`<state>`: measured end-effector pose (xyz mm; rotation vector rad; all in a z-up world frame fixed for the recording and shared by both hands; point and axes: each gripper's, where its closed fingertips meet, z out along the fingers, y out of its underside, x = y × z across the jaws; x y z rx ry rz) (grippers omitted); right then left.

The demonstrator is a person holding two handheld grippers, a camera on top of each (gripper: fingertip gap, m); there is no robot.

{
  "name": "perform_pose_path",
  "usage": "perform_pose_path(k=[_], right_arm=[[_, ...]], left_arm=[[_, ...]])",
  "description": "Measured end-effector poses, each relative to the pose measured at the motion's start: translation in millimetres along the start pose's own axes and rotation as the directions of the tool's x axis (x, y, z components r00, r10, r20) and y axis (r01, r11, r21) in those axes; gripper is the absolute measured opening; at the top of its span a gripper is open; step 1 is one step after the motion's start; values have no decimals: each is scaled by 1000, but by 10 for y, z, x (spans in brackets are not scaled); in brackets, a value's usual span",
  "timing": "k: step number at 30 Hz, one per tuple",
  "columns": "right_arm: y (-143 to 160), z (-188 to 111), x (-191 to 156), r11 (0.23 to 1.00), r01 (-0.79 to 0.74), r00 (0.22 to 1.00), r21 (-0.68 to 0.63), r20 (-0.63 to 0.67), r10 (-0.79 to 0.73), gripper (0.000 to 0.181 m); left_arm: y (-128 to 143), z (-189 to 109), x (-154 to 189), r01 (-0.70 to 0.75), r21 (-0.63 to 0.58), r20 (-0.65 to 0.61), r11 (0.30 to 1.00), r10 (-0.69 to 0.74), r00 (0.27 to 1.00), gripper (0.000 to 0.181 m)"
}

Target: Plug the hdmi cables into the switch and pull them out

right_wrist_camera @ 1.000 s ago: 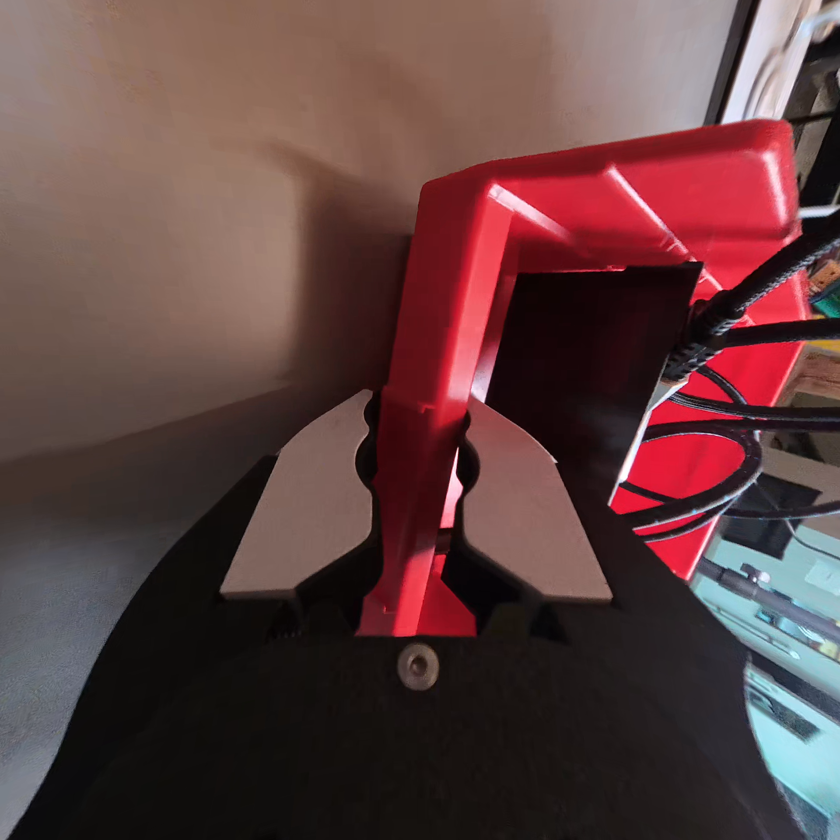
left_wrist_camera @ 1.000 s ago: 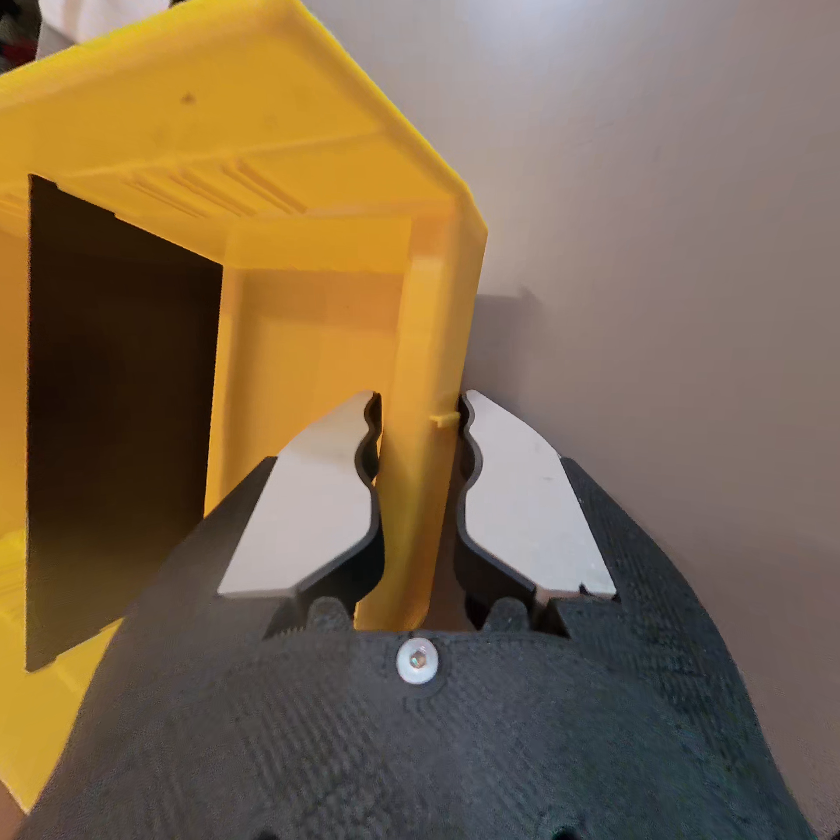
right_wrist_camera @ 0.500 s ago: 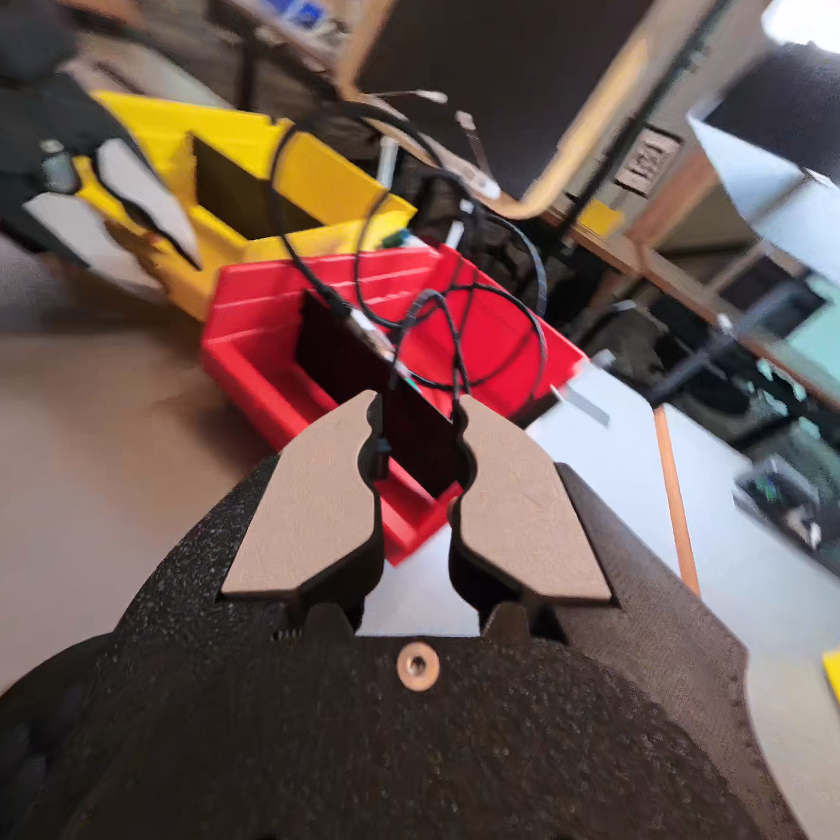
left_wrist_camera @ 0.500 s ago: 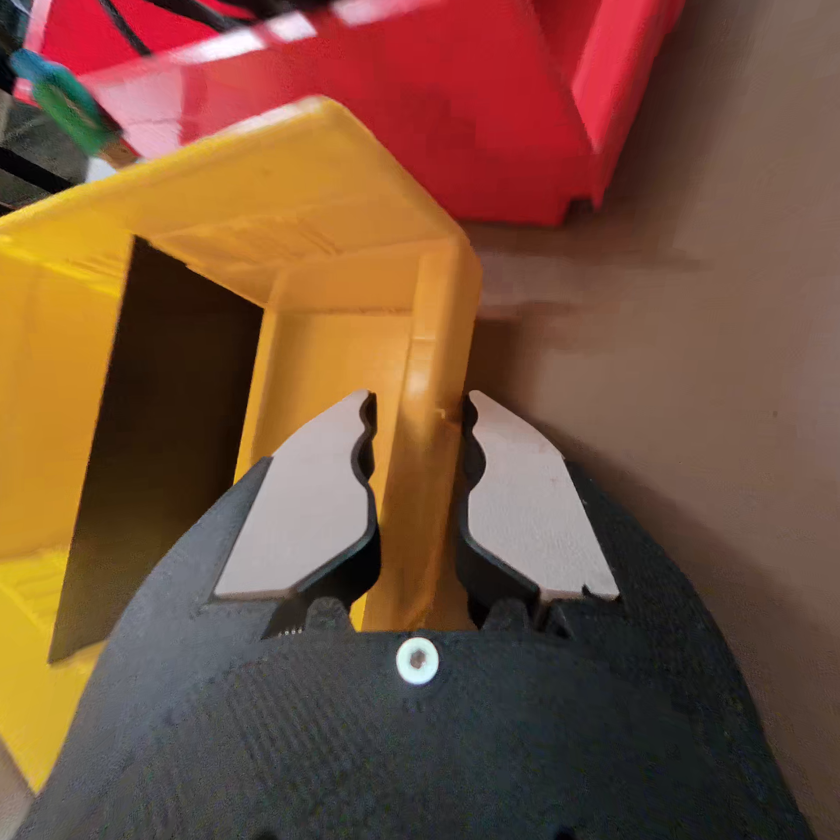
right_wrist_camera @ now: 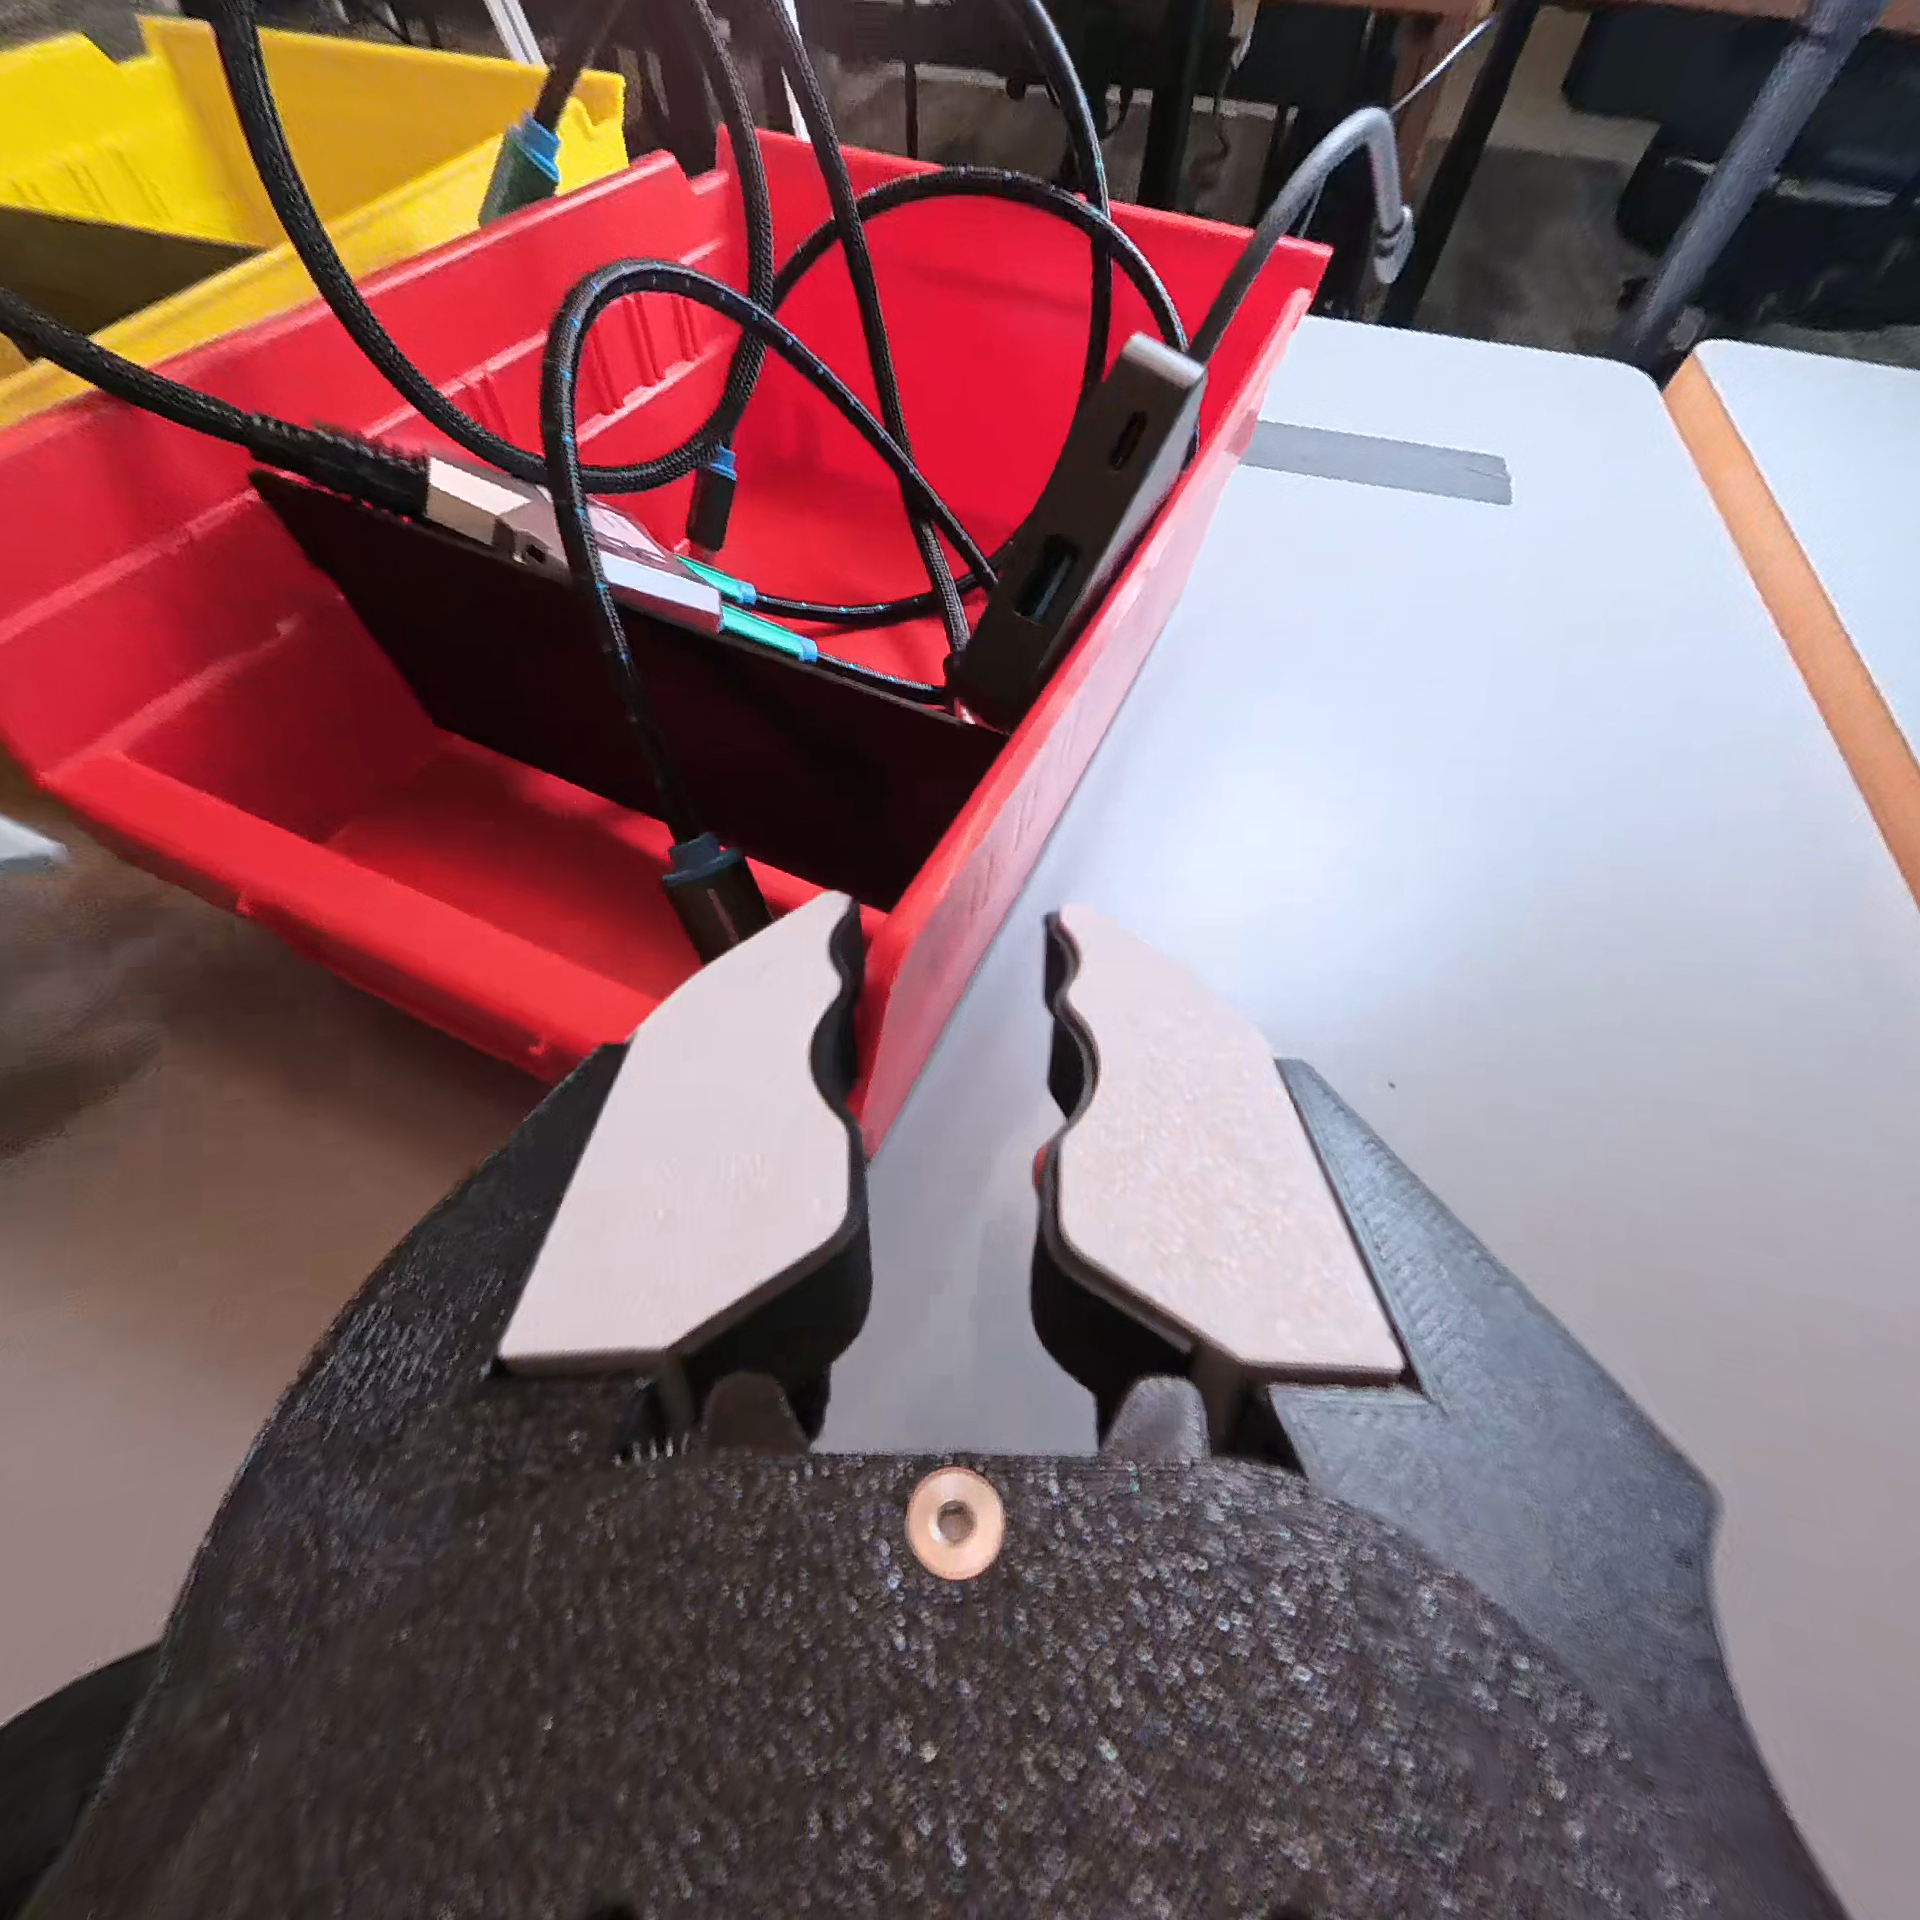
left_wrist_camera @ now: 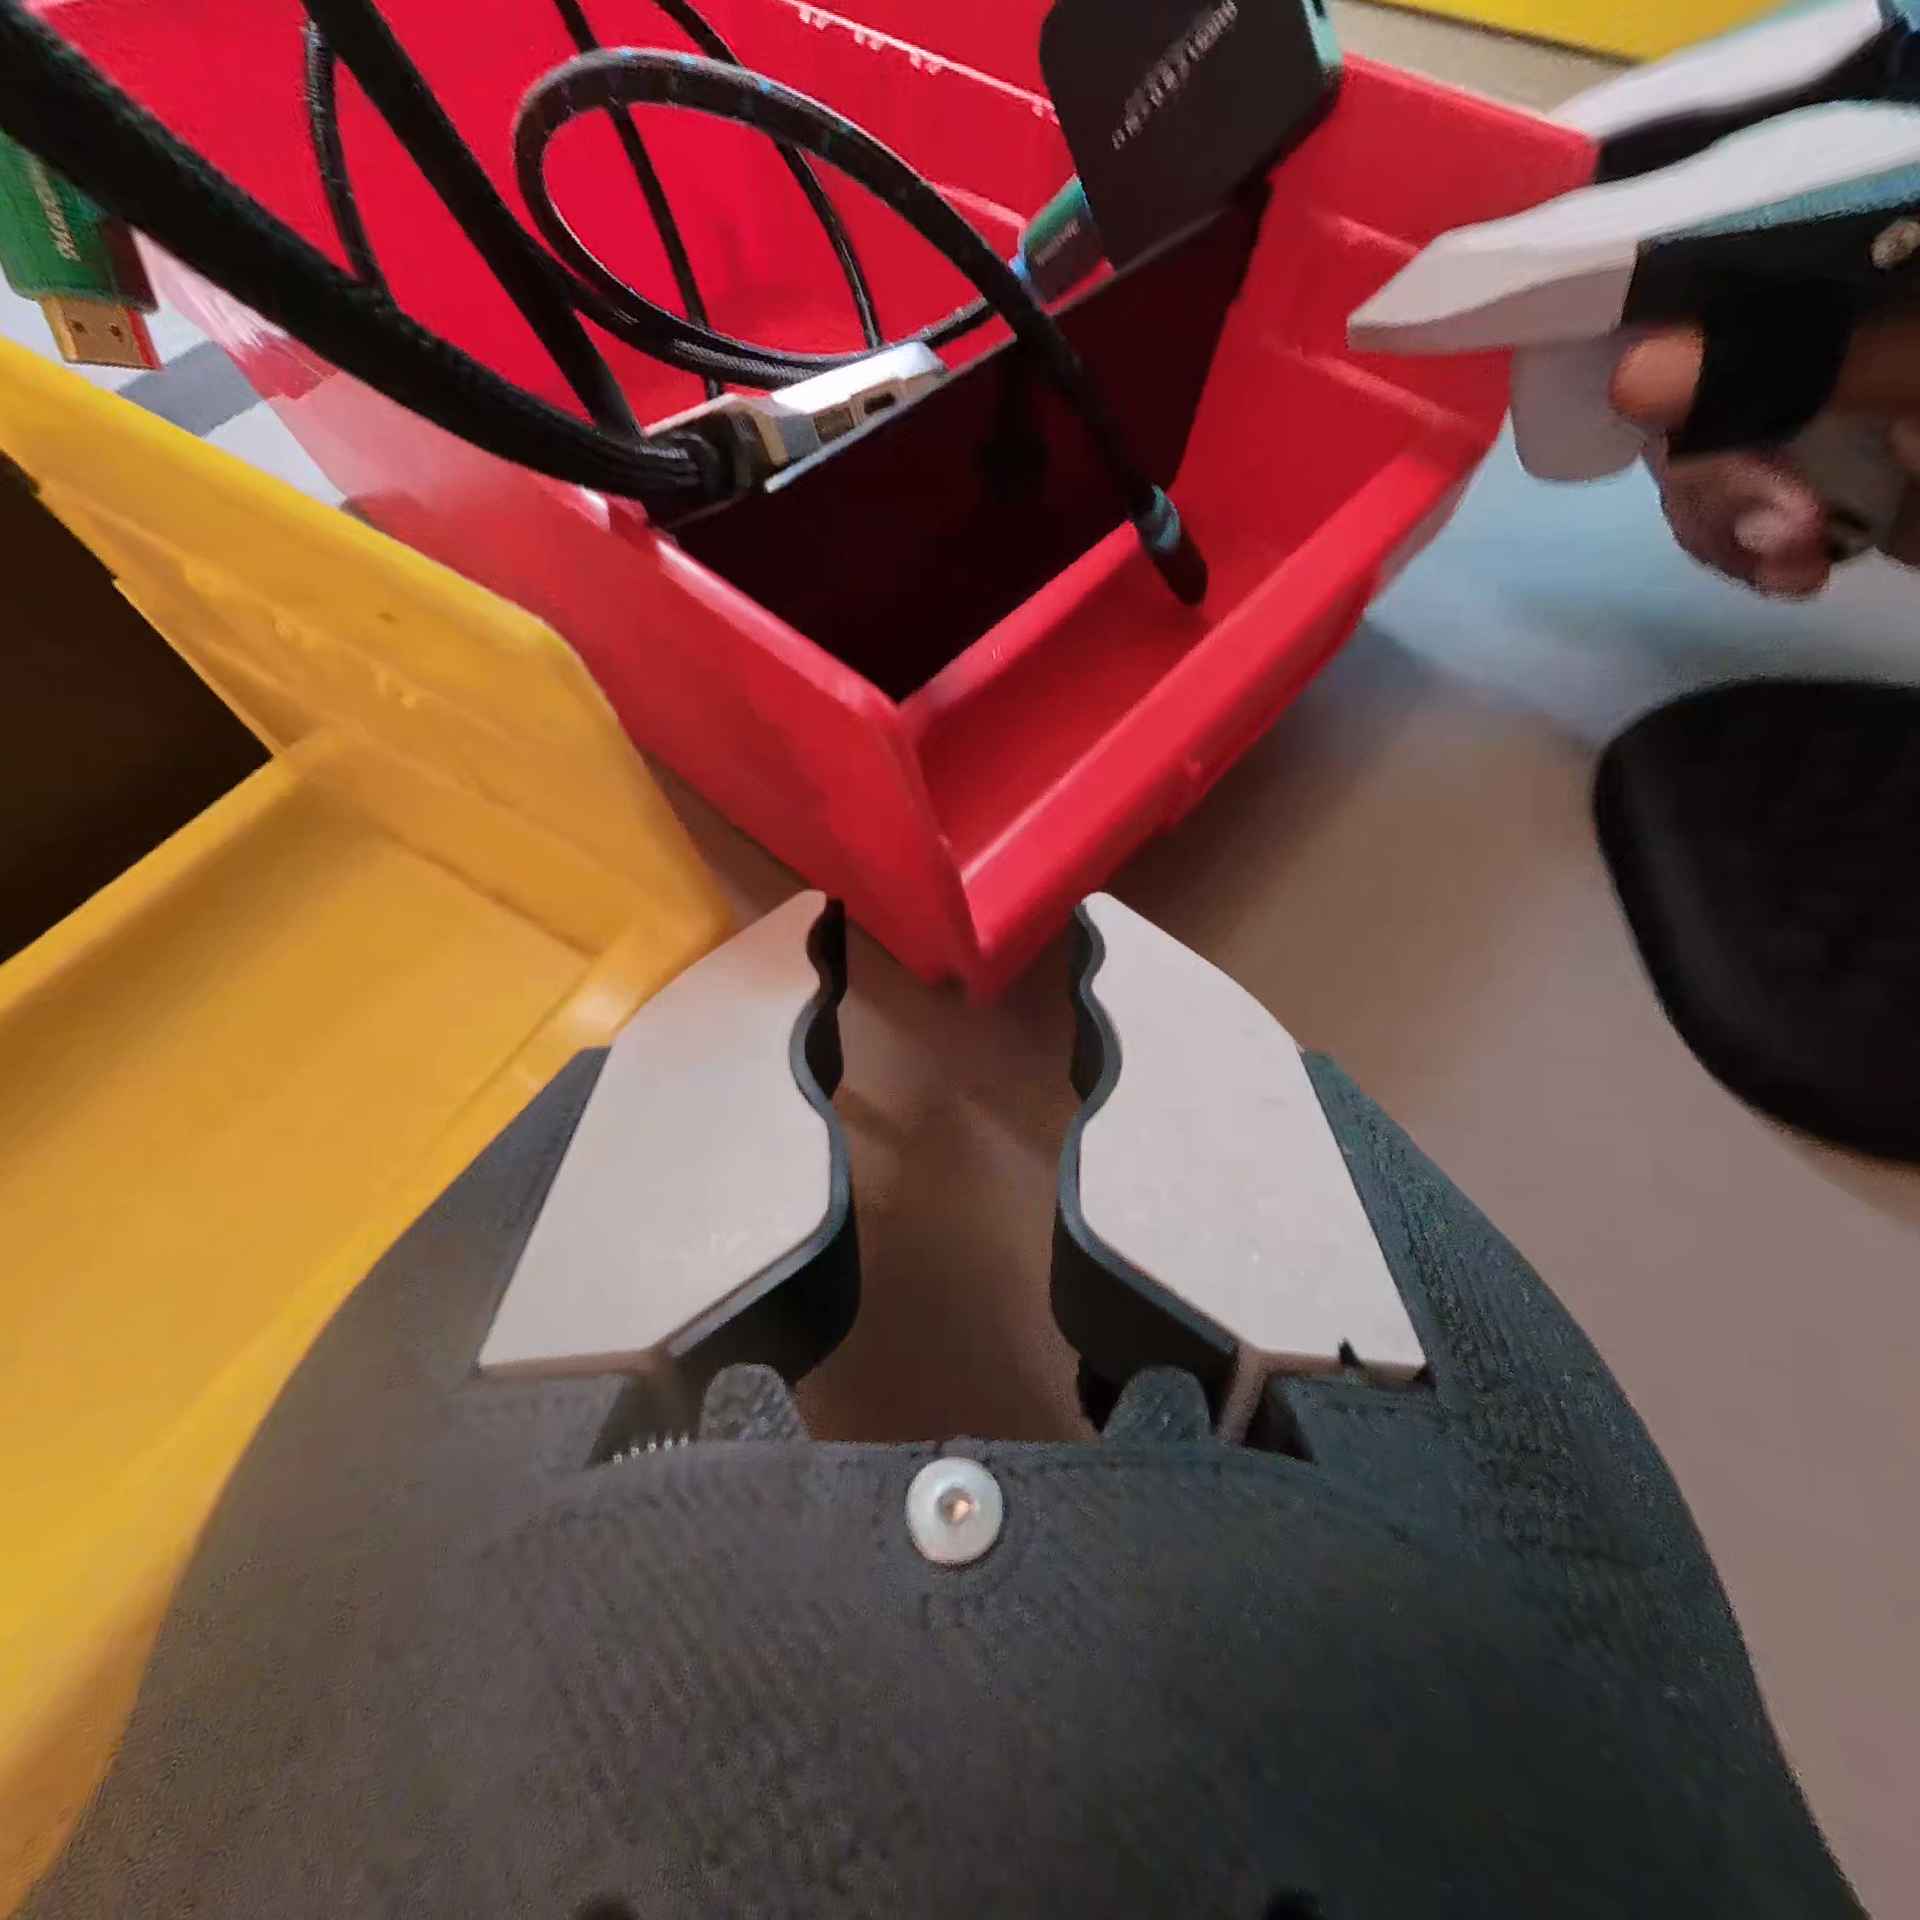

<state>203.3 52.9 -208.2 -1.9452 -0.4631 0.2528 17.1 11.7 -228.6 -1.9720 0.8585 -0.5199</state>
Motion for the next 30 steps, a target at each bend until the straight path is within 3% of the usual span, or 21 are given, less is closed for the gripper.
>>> perform_pose_path(k=[1,5,8,13,16,19,23,30], right_arm=[[2,17,-24,1000,-11,1000,9,4,11,26],[67,100,30,999,48,994,6,-97,-48,16],[60,110,7,1000,24,996,19,-85,-22,15],[58,120,24,998,60,993,13,-104,-59,13],[58,112,29,996,88,989,7,-118,-87,12],[39,90,18,994,111,986,7,-127,-109,12],[-168,-129,-14,984,156,973,91,-185,-137,9],[-744,-570,-312,942,216,964,256,-208,-165,8]], left_arm=[[-32,52,-7,15,16,22,1000,-16,1000,44],[-150,157,-13,80,97,102,992,-90,991,41],[-221,184,-62,163,180,150,970,-191,970,48],[-316,232,-253,238,291,214,927,-306,928,31],[-336,255,-383,230,302,289,925,-319,902,15],[-364,259,-432,191,301,324,934,-289,901,12],[-548,79,-365,87,341,342,936,-210,916,9],[-973,-558,-325,26,457,339,889,-201,919,8]])
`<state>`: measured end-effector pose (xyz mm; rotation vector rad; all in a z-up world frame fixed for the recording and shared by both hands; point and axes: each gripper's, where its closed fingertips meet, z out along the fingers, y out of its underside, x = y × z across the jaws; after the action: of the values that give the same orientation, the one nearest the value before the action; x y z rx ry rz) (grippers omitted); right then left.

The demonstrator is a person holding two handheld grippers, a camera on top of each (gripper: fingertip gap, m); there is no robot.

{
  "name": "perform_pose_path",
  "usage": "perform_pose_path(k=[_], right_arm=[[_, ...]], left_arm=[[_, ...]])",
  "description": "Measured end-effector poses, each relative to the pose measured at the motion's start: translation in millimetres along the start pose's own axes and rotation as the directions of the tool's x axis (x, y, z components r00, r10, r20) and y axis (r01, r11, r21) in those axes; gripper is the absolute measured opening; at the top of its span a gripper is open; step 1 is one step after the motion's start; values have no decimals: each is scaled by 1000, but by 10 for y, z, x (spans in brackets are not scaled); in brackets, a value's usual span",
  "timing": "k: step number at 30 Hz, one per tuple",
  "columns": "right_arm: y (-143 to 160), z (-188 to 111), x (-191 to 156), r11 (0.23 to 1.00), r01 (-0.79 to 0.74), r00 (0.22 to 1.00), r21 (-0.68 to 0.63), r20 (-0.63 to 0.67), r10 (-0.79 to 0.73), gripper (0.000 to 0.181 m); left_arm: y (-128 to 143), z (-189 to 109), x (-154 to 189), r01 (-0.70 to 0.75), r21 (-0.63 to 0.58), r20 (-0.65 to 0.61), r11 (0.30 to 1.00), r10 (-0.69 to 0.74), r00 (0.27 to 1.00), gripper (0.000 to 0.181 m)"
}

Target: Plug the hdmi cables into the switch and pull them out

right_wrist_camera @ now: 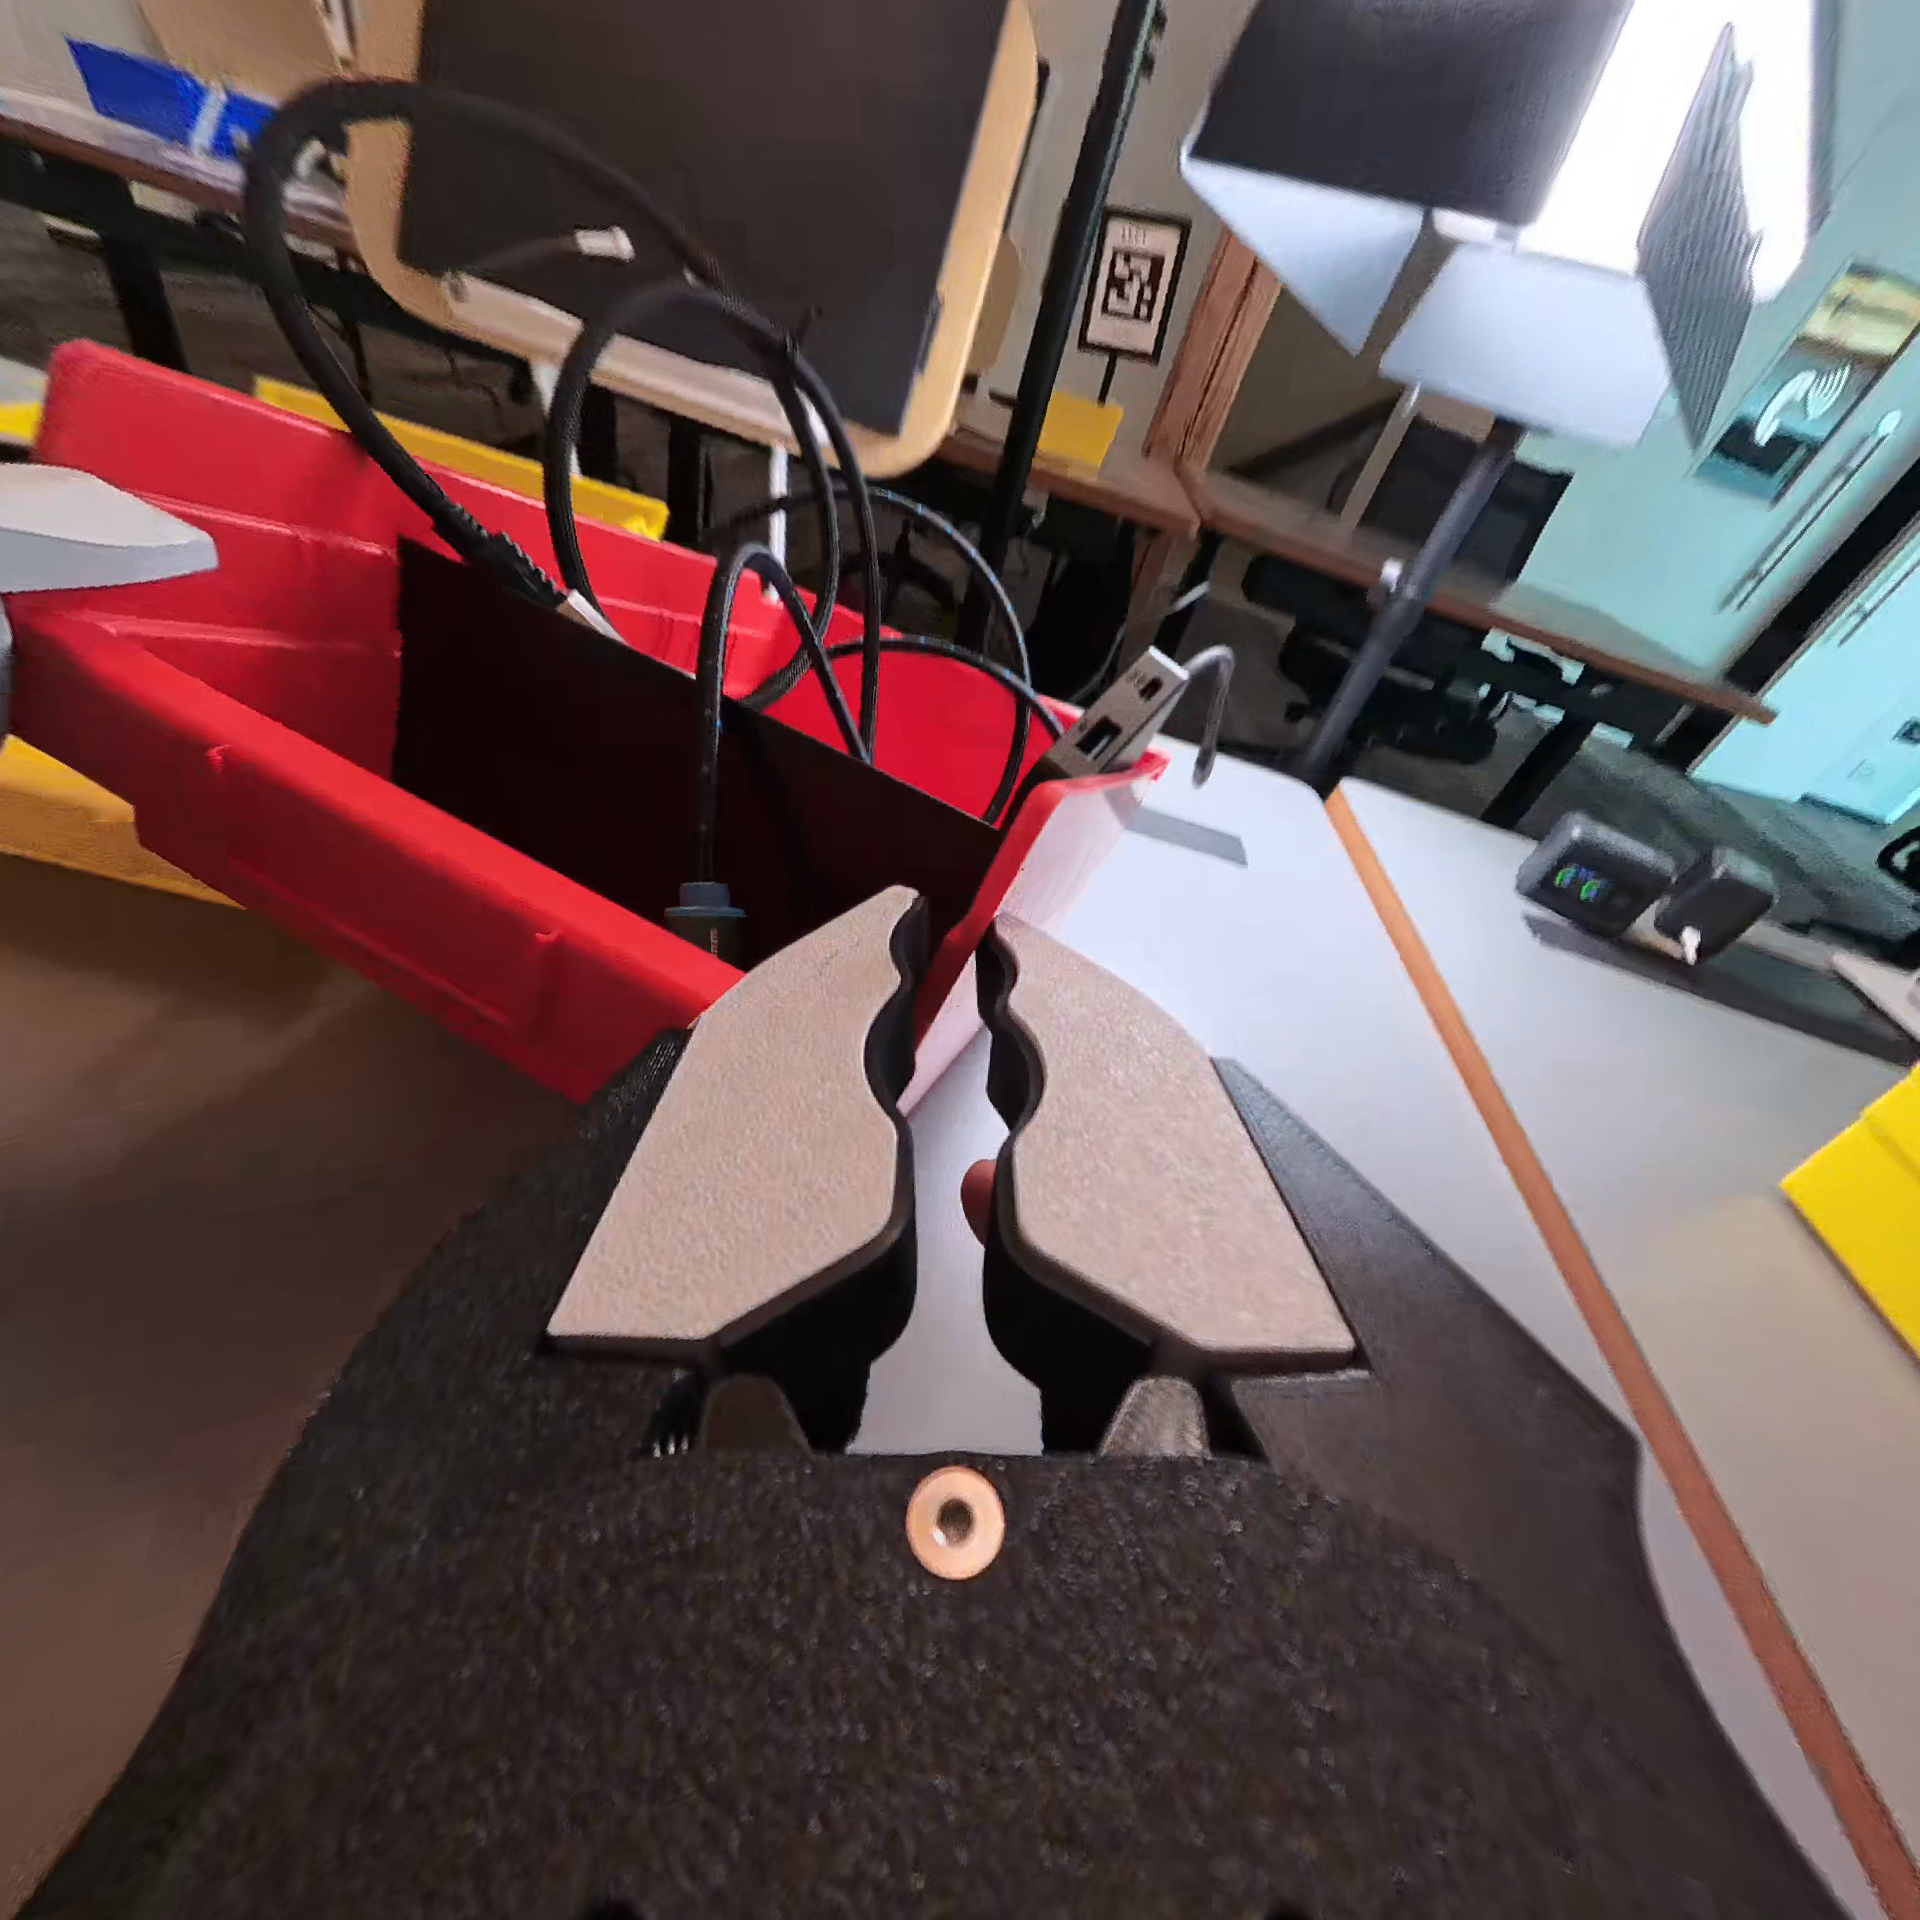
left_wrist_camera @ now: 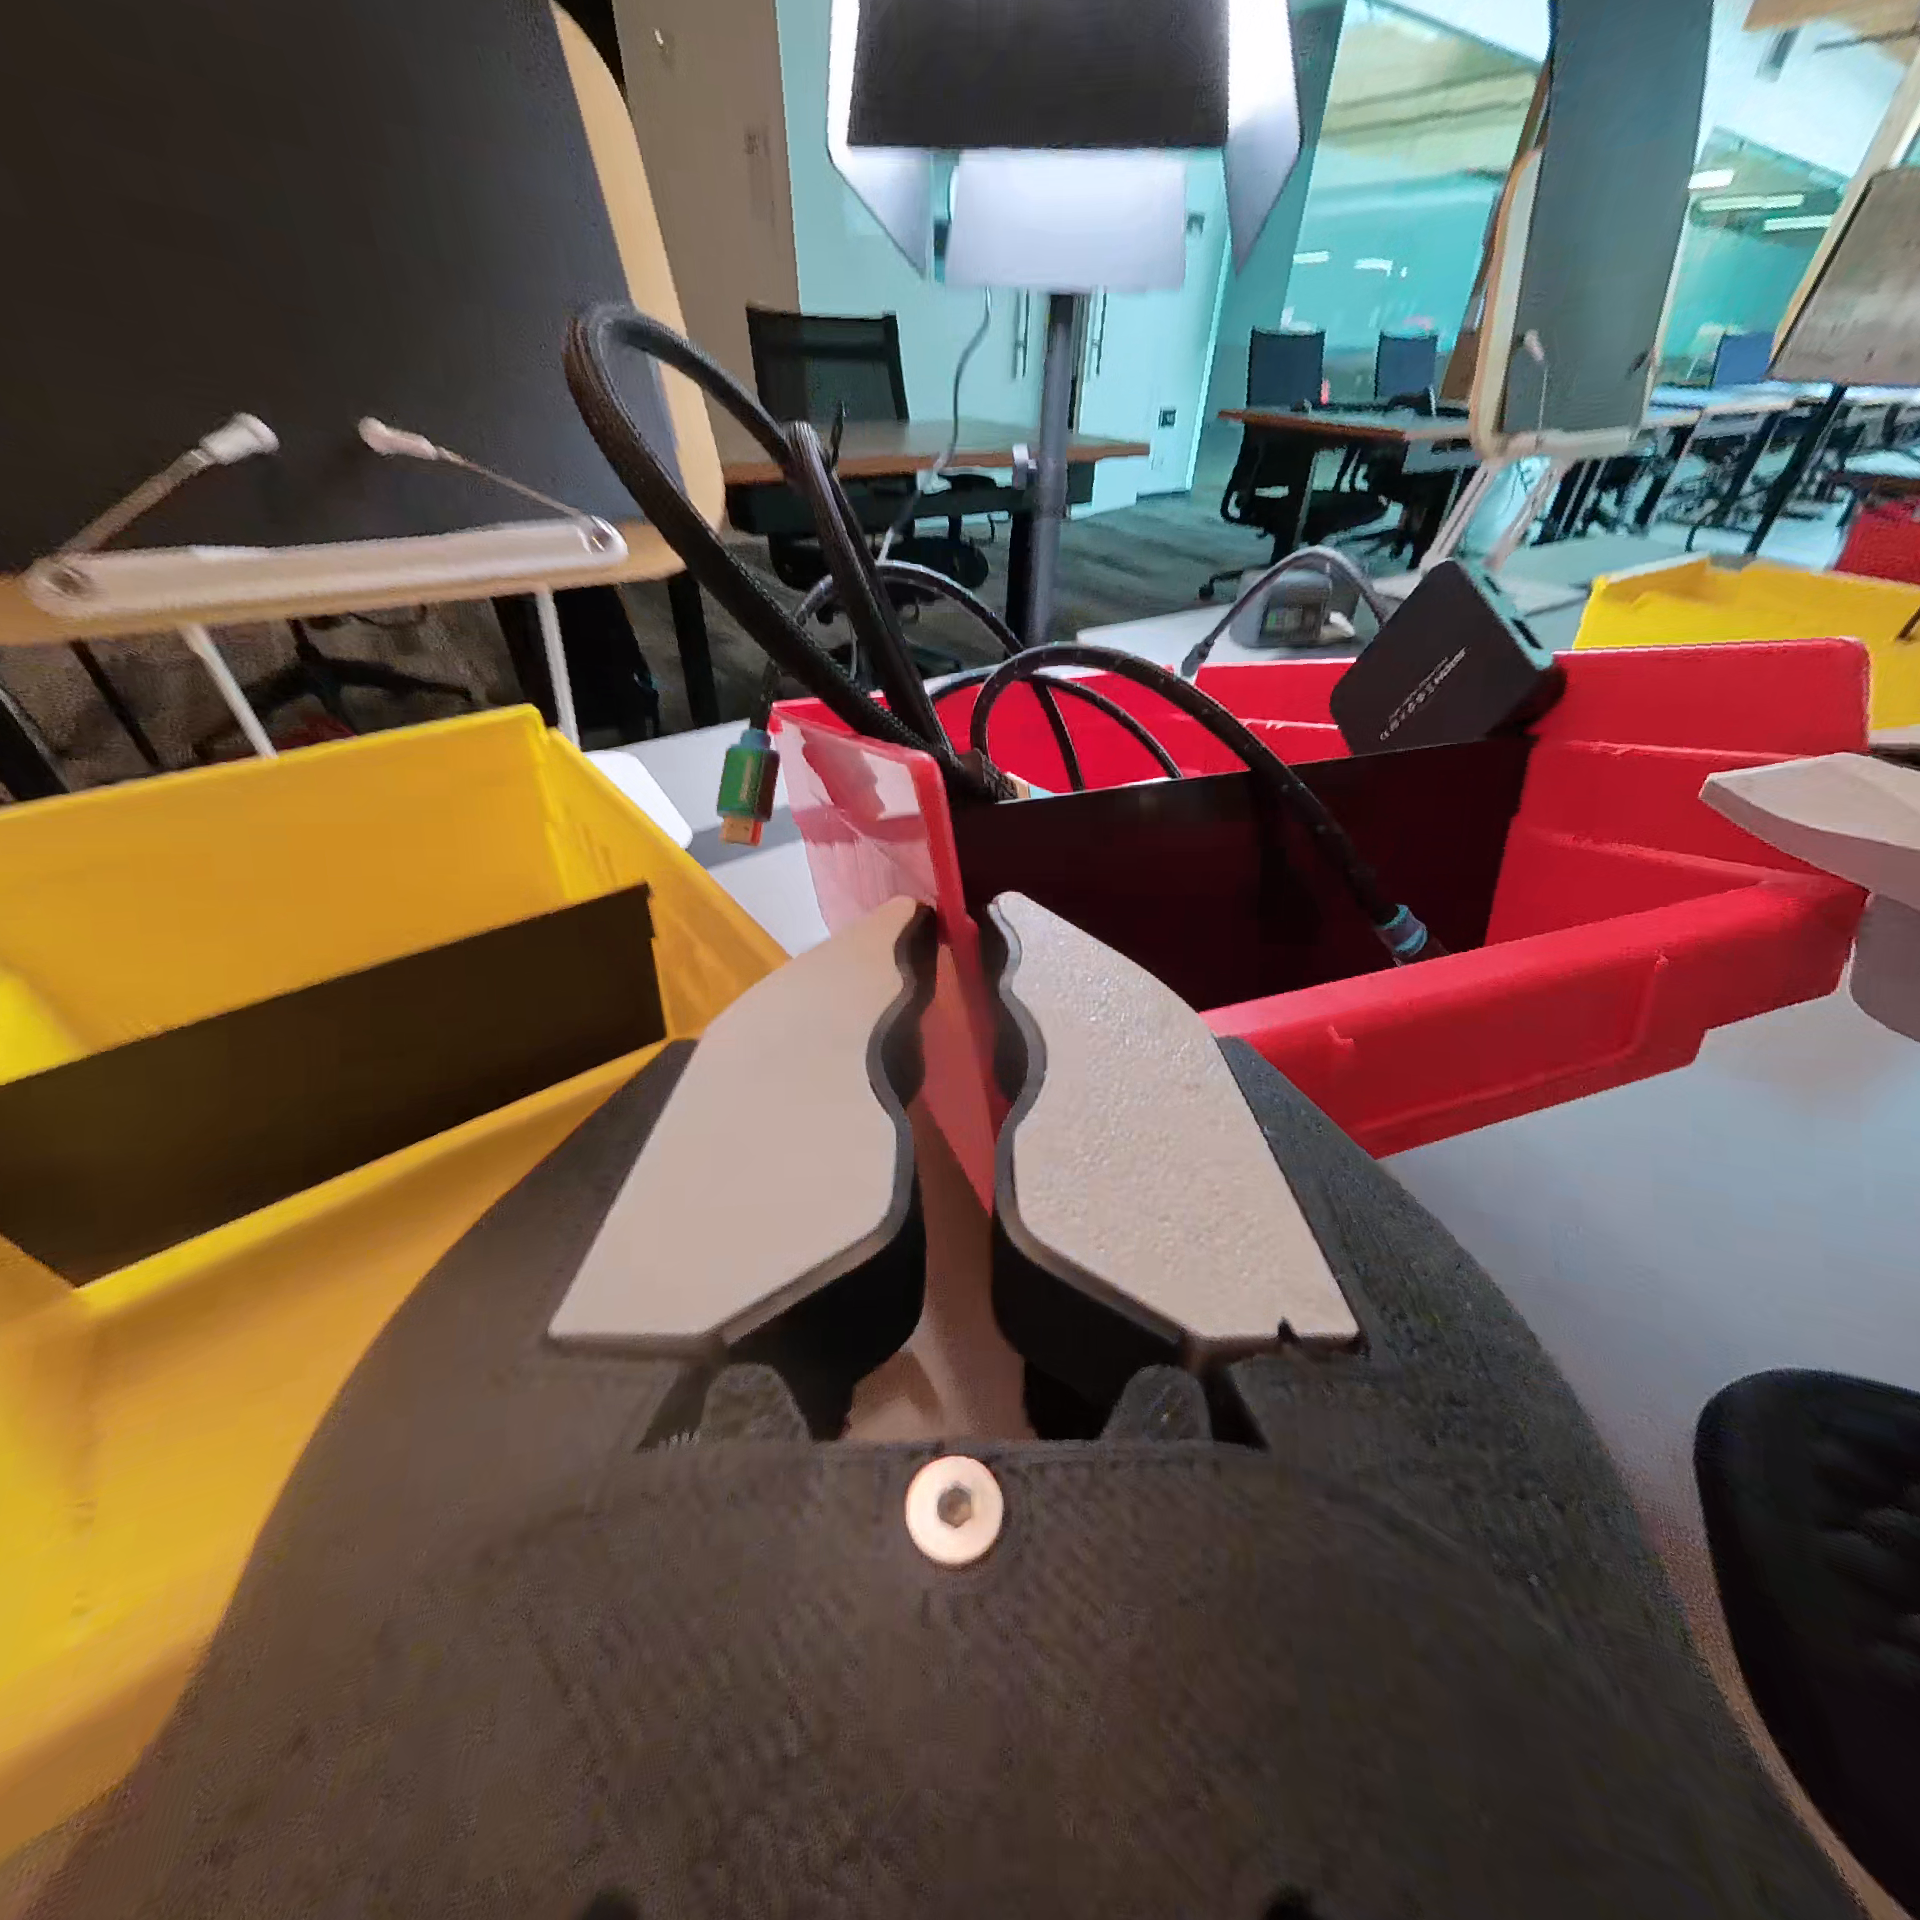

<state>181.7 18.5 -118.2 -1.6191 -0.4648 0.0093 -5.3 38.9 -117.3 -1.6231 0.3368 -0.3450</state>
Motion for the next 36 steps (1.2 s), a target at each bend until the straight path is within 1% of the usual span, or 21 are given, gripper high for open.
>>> perform_pose_path(k=[5,7,9,12,14,16,18,21,23,25,28,29,31,32,33,36], right_arm=[[-706,-207,-243,983,89,996,163,2,-90,9],[-1020,-274,-393,966,103,993,238,22,-112,9],[-1325,-310,-613,945,95,990,314,69,-122,10],[-1719,-258,-1041,912,72,978,403,149,-143,10],[-1923,-182,-1386,895,46,963,443,217,-158,10],[-2061,-75,-1771,888,8,940,460,299,-163,11],[-2135,33,-2178,890,-50,906,453,396,-151,11],[-2155,176,-2768,896,-95,855,433,496,-149,12],[-2095,265,-3131,904,-119,823,410,551,-142,12],[-1970,368,-3443,917,-123,795,380,590,-138,12],[-1666,551,-3829,945,-114,758,307,642,-117,12],[-1540,615,-3935,955,-103,747,279,656,-111,12],[-1275,732,-4114,971,-73,725,229,680,-106,12],[-1183,758,-4173,970,-76,718,230,688,-107,13],[-1129,776,-4202,968,-74,723,242,681,-115,13],[-1053,839,-4210,966,-26,739,256,655,-154,13]], left_arm=[[-516,-447,-224,-13,148,49,989,6,999,7],[-752,-685,-365,-33,209,80,977,16,997,7],[-963,-964,-563,-60,259,130,964,26,991,7],[-1187,-1430,-935,-111,306,237,946,38,971,7],[-1268,-1774,-1199,-143,320,310,936,39,950,8],[-1283,-2111,-1465,-173,320,381,932,41,924,8],[-1235,-2415,-1733,-191,305,448,933,36,893,8],[-1068,-2784,-2128,-195,270,525,943,25,851,8],[-909,-2975,-2365,-187,240,565,952,19,825,7],[-742,-3115,-2548,-175,232,585,957,7,811,7],[-510,-3230,-2752,-167,244,601,955,-14,799,6],[-427,-3238,-2805,-155,246,597,957,-23,802,5],[-197,-3210,-2935,-121,211,600,970,-31,799,4],[-62,-3194,-3003,-115,189,614,975,-26,789,5],[27,-3187,-3025,-124,194,616,973,-22,787,5],[170,-3138,-3052,-81,220,603,972,-70,794,5]])
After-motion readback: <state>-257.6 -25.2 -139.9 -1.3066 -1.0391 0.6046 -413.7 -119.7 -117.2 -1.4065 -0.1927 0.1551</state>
